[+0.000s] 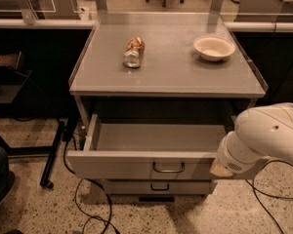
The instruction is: Close top drawer
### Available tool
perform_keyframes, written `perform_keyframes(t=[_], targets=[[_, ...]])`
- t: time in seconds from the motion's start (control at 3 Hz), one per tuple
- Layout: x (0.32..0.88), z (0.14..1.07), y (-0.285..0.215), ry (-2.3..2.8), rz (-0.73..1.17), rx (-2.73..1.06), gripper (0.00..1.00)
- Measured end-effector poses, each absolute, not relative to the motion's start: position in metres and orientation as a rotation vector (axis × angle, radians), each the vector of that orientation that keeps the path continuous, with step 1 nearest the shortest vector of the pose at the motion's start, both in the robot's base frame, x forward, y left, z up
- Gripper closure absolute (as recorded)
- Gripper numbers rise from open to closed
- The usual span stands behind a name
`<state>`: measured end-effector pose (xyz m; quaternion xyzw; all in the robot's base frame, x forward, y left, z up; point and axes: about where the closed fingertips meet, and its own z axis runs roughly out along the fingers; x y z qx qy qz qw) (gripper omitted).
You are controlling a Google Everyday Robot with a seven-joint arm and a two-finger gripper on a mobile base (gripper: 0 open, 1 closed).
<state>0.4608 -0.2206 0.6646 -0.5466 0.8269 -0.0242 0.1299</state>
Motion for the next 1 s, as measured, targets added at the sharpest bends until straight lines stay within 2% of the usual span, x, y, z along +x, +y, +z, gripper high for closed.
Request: perform_keyframes(t=[0.33, 0.67, 1.0], targets=[[0.462, 0.665, -0.221, 2.400, -0.077, -1.587, 1.00], [0.508, 0.674, -0.214, 2.358, -0.168, -1.561, 1.00], [0.508, 0.674, -0.214, 2.358, -0.168, -1.561, 1.00]])
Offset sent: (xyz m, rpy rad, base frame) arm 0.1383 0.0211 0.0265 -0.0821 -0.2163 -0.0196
